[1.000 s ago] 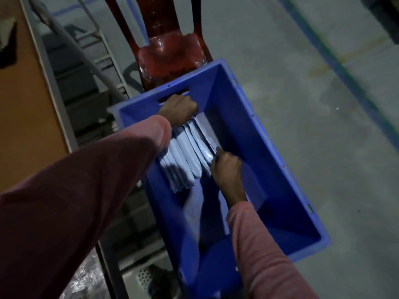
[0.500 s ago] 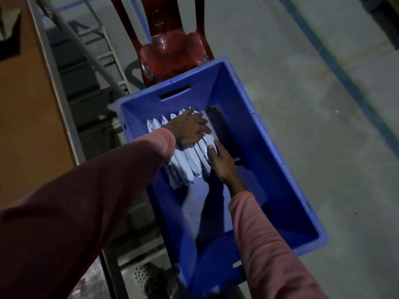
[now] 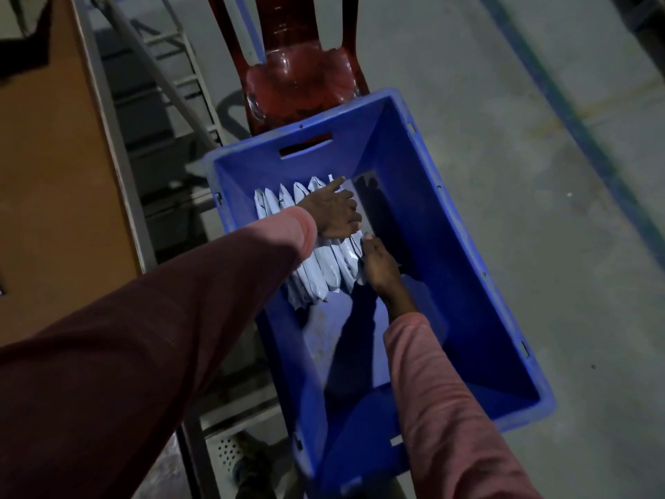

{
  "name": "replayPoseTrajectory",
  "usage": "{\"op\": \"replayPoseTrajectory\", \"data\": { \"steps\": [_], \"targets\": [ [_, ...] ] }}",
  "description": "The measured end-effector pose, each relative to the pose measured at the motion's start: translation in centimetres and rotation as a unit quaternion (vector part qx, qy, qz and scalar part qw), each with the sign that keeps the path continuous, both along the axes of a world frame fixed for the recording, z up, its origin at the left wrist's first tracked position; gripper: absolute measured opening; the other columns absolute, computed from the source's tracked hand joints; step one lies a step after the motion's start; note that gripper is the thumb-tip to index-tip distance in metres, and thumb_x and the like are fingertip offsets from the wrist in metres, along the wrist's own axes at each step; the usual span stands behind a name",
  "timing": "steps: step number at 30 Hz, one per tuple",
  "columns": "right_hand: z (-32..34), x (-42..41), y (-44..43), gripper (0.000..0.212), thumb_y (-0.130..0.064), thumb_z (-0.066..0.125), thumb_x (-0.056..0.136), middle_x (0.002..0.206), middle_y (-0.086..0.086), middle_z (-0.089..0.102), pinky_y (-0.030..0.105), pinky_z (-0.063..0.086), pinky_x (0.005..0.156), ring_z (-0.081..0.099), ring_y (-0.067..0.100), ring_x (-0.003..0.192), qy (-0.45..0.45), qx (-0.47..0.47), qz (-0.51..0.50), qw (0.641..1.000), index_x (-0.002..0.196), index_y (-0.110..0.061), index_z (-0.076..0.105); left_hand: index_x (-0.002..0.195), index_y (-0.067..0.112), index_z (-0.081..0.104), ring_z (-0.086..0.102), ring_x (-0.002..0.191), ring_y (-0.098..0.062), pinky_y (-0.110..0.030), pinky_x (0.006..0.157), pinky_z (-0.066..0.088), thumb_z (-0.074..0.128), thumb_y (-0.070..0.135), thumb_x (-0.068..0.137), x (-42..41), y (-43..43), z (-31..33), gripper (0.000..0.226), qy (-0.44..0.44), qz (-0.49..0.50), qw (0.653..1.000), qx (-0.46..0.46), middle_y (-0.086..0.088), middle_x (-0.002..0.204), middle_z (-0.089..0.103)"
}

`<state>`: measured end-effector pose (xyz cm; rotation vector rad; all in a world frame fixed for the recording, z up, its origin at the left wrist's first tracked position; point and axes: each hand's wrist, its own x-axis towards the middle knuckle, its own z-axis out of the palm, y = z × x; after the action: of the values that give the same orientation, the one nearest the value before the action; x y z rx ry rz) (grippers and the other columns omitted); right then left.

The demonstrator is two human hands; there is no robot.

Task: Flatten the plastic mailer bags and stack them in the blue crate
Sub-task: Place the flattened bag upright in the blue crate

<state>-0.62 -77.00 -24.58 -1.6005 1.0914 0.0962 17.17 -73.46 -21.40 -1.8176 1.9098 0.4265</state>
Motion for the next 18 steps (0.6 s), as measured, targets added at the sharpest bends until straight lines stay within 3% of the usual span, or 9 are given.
{"op": "replayPoseTrajectory", "data": {
  "steps": [3, 6, 8, 11, 15, 18],
  "targets": [
    [0.1, -0.1, -0.1, 0.05, -0.046, 0.025, 0.108, 0.145, 0.016, 0.055, 0.045, 0.034, 0.114, 0.049, 0.037, 0.133, 0.025, -0.006, -0.012, 1.0, 0.133, -0.018, 0.059, 0.153, 0.033, 0.045, 0.021, 0.157, -0.024, -0.054, 0.127, -0.002, 0.018, 0.048, 0.111, -0.6, 0.3, 0.8, 0.052, 0.009, 0.047, 0.998, -0.027, 0.002, 0.163, 0.04],
    [0.4, -0.2, 0.0, 0.045, -0.041, 0.027, 0.109, 0.136, 0.014, 0.06, 0.036, 0.037, 0.1, 0.054, 0.033, 0.125, 0.015, 0.0, -0.016, 1.0, 0.126, -0.016, 0.061, 0.159, 0.031, 0.036, 0.01, 0.16, -0.025, -0.053, 0.128, -0.005, 0.015, 0.049, 0.111, -1.8, 1.0, 1.7, 0.056, 0.02, 0.076, 0.996, -0.045, 0.0, 0.17, 0.027],
    [0.7, 0.0, 0.0, 0.042, -0.039, 0.031, 0.11, 0.135, 0.013, 0.061, 0.03, 0.036, 0.093, 0.055, 0.031, 0.126, 0.002, 0.01, -0.015, 1.0, 0.131, -0.015, 0.06, 0.159, 0.029, 0.036, 0.011, 0.16, -0.025, -0.053, 0.128, -0.005, 0.015, 0.049, 0.111, -2.4, 1.4, 1.8, 0.056, 0.026, 0.087, 0.995, -0.035, 0.0, 0.168, 0.03],
    [0.5, 0.0, -0.2, 0.046, -0.043, 0.036, 0.11, 0.144, 0.009, 0.057, 0.026, 0.037, 0.095, 0.051, 0.028, 0.134, -0.006, 0.024, -0.015, 1.0, 0.141, -0.015, 0.055, 0.155, 0.025, 0.044, 0.02, 0.158, -0.026, -0.056, 0.127, -0.003, 0.014, 0.047, 0.111, -2.6, 1.8, 1.9, 0.057, 0.015, 0.083, 0.996, -0.021, -0.002, 0.161, 0.042],
    [0.0, -0.5, -0.5, 0.053, -0.052, 0.025, 0.105, 0.153, 0.002, 0.051, 0.037, 0.033, 0.112, 0.047, 0.027, 0.139, 0.032, 0.005, 0.061, 0.998, 0.144, -0.029, 0.054, 0.147, 0.025, 0.051, 0.039, 0.147, -0.024, -0.058, 0.126, 0.003, 0.017, 0.043, 0.111, -2.4, 2.4, 1.7, 0.053, 0.005, 0.076, 0.997, -0.013, -0.004, 0.15, 0.053],
    [-0.4, -0.7, -0.6, 0.054, -0.055, 0.026, 0.105, 0.155, 0.004, 0.049, 0.04, 0.032, 0.113, 0.047, 0.029, 0.14, 0.043, -0.002, 0.052, 0.998, 0.145, -0.031, 0.052, 0.144, 0.026, 0.054, 0.04, 0.145, -0.023, -0.053, 0.126, 0.008, 0.022, 0.041, 0.111, -2.5, 2.8, 1.7, 0.049, 0.026, 0.087, 0.995, -0.042, -0.002, 0.148, 0.053]
  ]
}}
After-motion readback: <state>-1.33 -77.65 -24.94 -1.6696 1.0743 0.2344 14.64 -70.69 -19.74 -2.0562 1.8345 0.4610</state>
